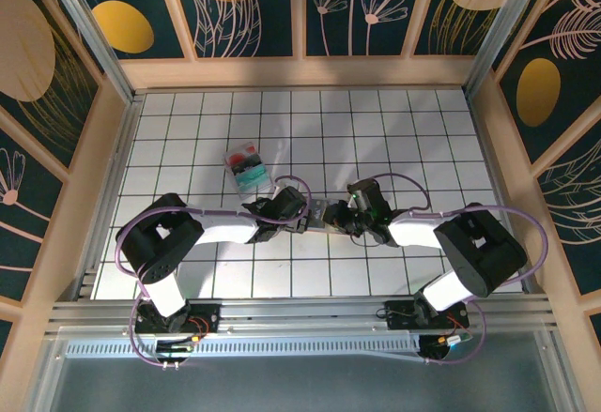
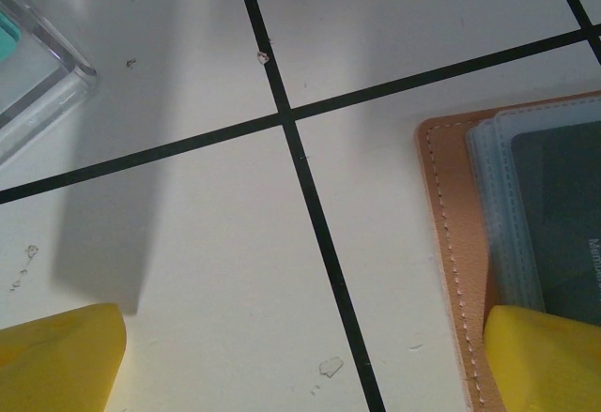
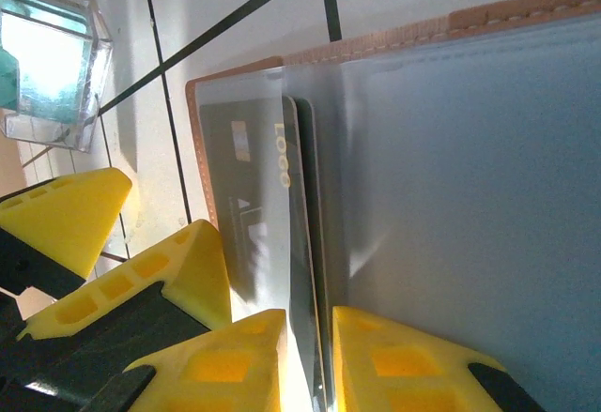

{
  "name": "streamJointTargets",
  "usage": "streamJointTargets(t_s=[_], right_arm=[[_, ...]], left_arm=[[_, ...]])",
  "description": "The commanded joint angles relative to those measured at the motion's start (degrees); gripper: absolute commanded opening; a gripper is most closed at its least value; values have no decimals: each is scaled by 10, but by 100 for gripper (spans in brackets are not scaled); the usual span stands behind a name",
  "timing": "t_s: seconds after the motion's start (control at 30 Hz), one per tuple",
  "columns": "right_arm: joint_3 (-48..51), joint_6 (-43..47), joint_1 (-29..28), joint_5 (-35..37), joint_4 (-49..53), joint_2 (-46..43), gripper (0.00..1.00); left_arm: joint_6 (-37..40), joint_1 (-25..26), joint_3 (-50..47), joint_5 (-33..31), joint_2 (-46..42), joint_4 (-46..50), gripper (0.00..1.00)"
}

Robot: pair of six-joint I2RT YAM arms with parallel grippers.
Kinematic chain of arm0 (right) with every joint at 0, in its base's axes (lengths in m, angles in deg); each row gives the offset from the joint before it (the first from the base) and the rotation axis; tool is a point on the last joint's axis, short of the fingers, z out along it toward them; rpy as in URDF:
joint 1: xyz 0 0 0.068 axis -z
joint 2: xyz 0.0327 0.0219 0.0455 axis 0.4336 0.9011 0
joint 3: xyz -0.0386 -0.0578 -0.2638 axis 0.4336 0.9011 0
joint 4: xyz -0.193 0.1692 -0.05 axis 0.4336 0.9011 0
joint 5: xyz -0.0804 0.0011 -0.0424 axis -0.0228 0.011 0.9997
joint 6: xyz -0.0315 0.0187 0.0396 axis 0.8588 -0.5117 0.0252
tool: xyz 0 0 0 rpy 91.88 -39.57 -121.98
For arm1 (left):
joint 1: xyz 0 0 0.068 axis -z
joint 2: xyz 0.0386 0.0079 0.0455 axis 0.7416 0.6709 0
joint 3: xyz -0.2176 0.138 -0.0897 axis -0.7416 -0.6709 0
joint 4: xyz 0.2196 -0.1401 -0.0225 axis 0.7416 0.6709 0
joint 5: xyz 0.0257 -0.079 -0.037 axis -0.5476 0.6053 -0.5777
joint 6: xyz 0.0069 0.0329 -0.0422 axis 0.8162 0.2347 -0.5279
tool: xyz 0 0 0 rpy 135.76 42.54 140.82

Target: Take the credit cards out of the card holder

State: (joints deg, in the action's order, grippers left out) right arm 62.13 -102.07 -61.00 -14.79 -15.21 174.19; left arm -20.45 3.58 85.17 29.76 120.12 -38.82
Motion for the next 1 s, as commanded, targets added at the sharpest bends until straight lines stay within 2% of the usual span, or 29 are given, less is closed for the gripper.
streamJointTargets(t_s=[0.0, 0.77, 0.97], right_arm=[[-19, 12, -4, 13, 7, -22, 20], [7, -9, 2, -2, -57, 12, 21], [11, 0, 4, -1, -45, -6, 21]], left_arm=[[-3, 5, -1, 6, 14, 23, 98], [-2, 5, 1, 11, 15, 21, 98], [-6, 5, -2, 7, 13, 26, 98]])
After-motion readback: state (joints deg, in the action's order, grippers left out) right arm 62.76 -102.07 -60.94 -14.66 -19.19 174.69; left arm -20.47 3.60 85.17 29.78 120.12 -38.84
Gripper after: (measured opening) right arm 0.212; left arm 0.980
